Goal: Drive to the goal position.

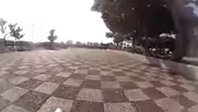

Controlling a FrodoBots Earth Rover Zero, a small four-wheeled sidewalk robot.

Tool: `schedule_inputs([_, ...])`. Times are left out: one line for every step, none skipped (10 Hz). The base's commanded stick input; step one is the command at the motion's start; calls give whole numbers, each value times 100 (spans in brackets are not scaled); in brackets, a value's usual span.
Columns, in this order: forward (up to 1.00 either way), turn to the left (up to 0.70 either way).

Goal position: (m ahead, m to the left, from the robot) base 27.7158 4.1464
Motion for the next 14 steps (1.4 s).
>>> schedule_inputs([50,0])
schedule_inputs([50,0])
schedule_inputs([50,0])
schedule_inputs([50,0])
schedule_inputs([50,0])
schedule_inputs([50,0])
schedule_inputs([50,0])
schedule_inputs([50,0])
schedule_inputs([50,0])
schedule_inputs([50,0])
schedule_inputs([50,0])
schedule_inputs([50,0])
schedule_inputs([50,0])
schedule_inputs([50,0])
